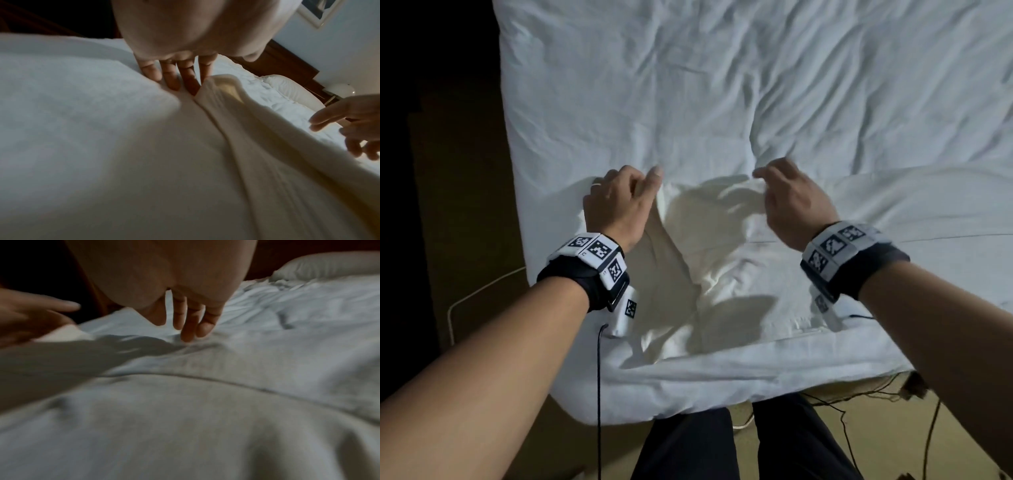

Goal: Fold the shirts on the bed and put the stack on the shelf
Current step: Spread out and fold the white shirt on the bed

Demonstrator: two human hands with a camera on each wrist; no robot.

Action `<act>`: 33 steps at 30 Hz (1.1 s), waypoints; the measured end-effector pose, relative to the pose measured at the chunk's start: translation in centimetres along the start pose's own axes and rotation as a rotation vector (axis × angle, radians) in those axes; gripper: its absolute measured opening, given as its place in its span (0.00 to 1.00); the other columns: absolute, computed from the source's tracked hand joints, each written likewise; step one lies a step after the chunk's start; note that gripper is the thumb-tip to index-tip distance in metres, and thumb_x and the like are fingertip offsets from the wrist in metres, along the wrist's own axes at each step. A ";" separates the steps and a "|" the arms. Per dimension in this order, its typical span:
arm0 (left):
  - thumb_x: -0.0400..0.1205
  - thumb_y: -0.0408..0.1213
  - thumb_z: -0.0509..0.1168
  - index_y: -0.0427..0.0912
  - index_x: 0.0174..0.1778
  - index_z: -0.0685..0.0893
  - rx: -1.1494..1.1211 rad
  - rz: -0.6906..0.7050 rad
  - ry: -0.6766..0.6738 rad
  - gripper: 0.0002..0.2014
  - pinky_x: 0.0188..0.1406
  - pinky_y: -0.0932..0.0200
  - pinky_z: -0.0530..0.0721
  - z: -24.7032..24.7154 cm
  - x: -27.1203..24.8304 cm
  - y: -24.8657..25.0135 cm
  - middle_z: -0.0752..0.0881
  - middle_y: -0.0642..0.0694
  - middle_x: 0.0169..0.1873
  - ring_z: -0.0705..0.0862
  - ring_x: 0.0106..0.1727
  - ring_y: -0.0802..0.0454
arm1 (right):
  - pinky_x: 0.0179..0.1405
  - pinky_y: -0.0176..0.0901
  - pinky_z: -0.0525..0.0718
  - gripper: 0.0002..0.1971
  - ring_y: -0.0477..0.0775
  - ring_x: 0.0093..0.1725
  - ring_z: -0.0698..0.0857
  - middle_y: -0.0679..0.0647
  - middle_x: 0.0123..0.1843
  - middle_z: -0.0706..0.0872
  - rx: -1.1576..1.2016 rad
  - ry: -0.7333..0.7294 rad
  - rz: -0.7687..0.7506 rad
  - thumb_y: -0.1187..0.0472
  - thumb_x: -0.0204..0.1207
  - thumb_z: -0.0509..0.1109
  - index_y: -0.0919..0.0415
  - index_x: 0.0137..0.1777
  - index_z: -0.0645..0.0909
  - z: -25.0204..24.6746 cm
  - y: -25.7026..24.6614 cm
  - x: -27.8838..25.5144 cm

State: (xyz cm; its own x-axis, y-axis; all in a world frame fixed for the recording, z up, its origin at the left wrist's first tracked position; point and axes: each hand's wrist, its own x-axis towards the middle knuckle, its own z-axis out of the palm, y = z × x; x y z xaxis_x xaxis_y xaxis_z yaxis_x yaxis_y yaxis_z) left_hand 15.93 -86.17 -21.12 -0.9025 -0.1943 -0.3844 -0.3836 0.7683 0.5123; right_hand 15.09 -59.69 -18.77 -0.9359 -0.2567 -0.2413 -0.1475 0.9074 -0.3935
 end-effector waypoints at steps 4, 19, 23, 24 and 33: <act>0.83 0.62 0.62 0.48 0.51 0.81 0.178 0.049 -0.018 0.20 0.63 0.43 0.70 0.8 0.3 -0.1 0.86 0.43 0.57 0.78 0.63 0.35 | 0.65 0.58 0.71 0.15 0.61 0.66 0.74 0.54 0.66 0.78 -0.248 -0.204 0.067 0.59 0.82 0.61 0.52 0.67 0.79 -1.1 2.9 1.6; 0.84 0.71 0.39 0.50 0.89 0.45 0.622 0.482 -0.234 0.41 0.85 0.33 0.46 3.7 -5.7 -1.2 0.41 0.46 0.89 0.41 0.89 0.43 | 0.76 0.64 0.64 0.35 0.66 0.86 0.57 0.60 0.89 0.52 -0.362 -0.261 -0.122 0.37 0.84 0.51 0.53 0.87 0.58 3.5 2.7 -12.3; 0.83 0.71 0.43 0.52 0.87 0.33 0.712 0.444 -0.296 0.44 0.84 0.34 0.38 2.6 -4.4 -2.2 0.30 0.50 0.87 0.32 0.87 0.50 | 0.82 0.66 0.57 0.43 0.64 0.87 0.49 0.60 0.89 0.45 -0.407 -0.335 -0.107 0.28 0.81 0.44 0.53 0.88 0.48 3.7 4.9 -16.7; 0.84 0.70 0.44 0.51 0.87 0.33 0.716 0.445 -0.299 0.43 0.84 0.35 0.38 2.5 -4.5 -2.1 0.31 0.49 0.87 0.32 0.87 0.50 | 0.81 0.67 0.57 0.43 0.64 0.87 0.49 0.60 0.89 0.45 -0.406 -0.342 -0.099 0.27 0.80 0.44 0.53 0.88 0.48 3.6 5.0 -17.0; 0.86 0.68 0.40 0.58 0.88 0.45 0.623 0.436 -0.241 0.36 0.84 0.31 0.44 3.4 -6.6 -2.2 0.39 0.51 0.89 0.39 0.89 0.45 | 0.71 0.62 0.68 0.27 0.65 0.84 0.62 0.59 0.87 0.59 -0.142 -0.158 -0.137 0.43 0.84 0.56 0.53 0.80 0.68 7.3 -4.6 -14.5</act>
State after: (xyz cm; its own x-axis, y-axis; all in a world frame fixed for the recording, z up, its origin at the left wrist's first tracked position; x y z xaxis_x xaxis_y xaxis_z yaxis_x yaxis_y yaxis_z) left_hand 23.38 -84.47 -22.30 -0.8515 0.2847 -0.4403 0.2385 0.9582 0.1582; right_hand 31.71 -62.59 -19.96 -0.8439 -0.4195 -0.3344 -0.3235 0.8952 -0.3067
